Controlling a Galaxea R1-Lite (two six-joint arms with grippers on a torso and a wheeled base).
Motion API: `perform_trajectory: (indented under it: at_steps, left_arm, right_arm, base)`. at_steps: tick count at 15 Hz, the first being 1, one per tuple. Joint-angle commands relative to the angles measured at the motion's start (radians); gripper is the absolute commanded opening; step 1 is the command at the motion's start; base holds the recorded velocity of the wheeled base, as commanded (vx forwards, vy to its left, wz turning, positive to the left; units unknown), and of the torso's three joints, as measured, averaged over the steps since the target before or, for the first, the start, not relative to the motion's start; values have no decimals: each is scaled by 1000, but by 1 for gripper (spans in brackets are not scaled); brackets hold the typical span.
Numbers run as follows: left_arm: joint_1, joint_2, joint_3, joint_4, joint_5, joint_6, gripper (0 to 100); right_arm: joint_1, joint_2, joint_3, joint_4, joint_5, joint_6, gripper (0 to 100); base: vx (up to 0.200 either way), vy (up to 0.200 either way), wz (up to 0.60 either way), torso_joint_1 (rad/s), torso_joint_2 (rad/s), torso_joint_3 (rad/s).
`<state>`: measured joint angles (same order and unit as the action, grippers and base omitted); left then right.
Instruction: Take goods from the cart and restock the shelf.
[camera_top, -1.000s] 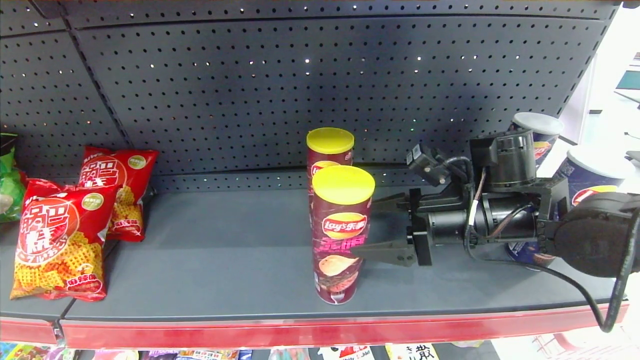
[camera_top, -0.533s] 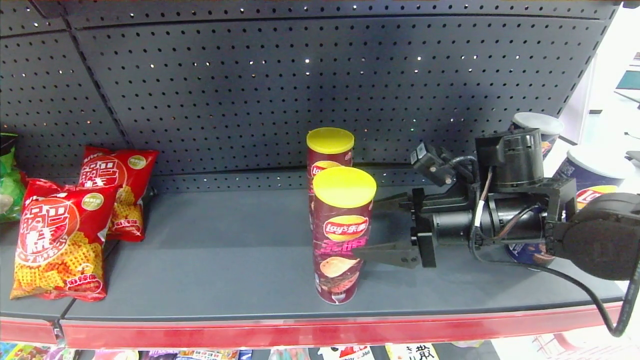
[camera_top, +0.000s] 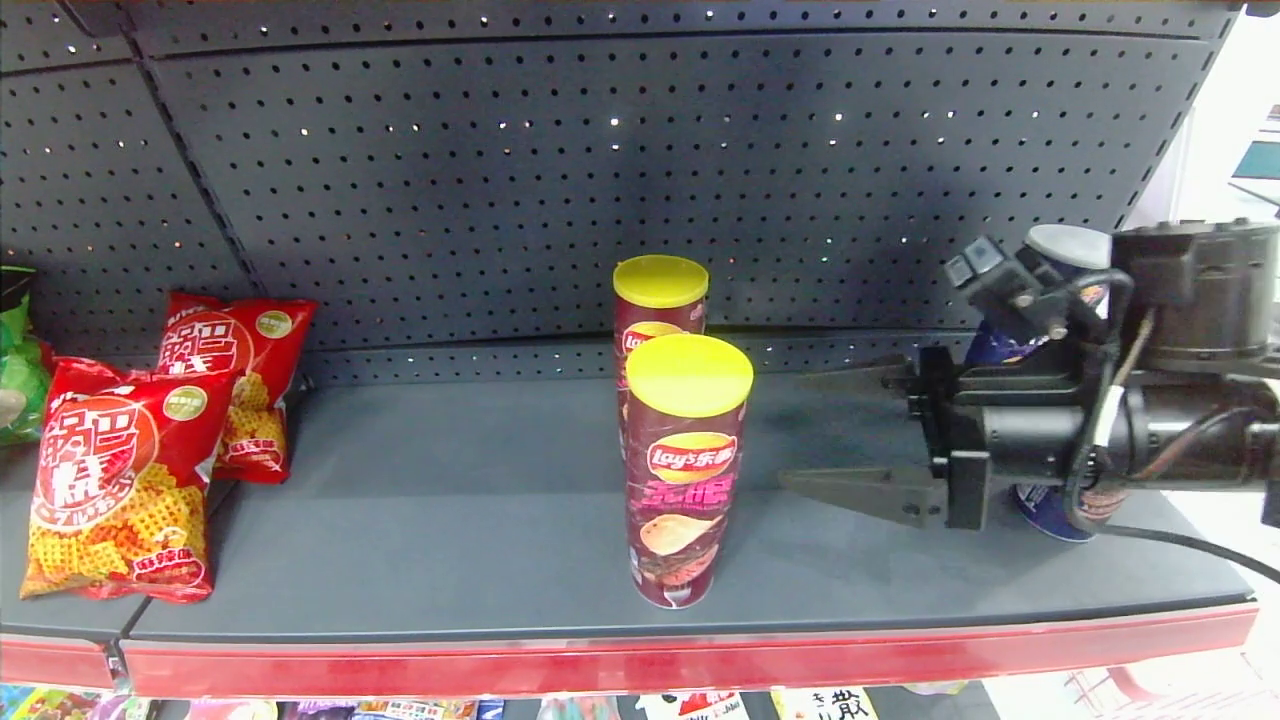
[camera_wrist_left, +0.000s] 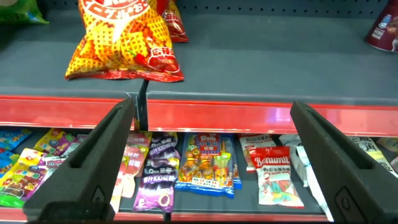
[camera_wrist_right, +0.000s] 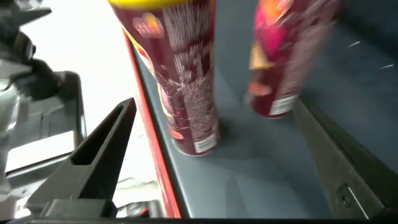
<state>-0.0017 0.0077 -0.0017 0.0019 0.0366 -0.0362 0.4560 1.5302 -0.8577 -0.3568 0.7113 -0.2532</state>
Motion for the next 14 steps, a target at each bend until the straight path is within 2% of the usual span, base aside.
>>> perform_trajectory:
  at_steps: [1, 5, 7, 8, 10, 11, 14]
  left_arm:
    - [0, 0, 0, 0, 0, -1, 100]
    - [0, 0, 0, 1, 0, -1, 100]
    - [0, 2, 0, 0, 0, -1, 100]
    - [0, 2, 0, 0, 0, -1, 100]
    - [0, 2, 0, 0, 0, -1, 100]
    - [0, 2, 0, 1, 0, -1, 100]
    - [0, 0, 0, 0, 0, -1, 100]
  right_arm:
    - [-66, -183, 34, -1, 0, 0, 100]
    - [-207, -427, 72, 2, -12, -3, 100]
    - [-273, -642, 221, 4, -13, 8, 100]
    - [-338, -746, 292, 6, -12, 25, 100]
    - [-430, -878, 361, 27, -23, 63, 100]
    - [-530, -1003, 364, 154, -119, 134, 100]
    - [-502, -1119, 367, 391, -498, 216, 100]
  base:
    - [0, 0, 0, 0, 0, 0]
    - [0, 0, 0, 0, 0, 0]
    - [0, 0, 0, 0, 0, 0]
    - [0, 0, 0, 0, 0, 0]
    - [0, 0, 0, 0, 0, 0]
    - [0, 0, 0, 0, 0, 0]
    - [0, 0, 0, 0, 0, 0]
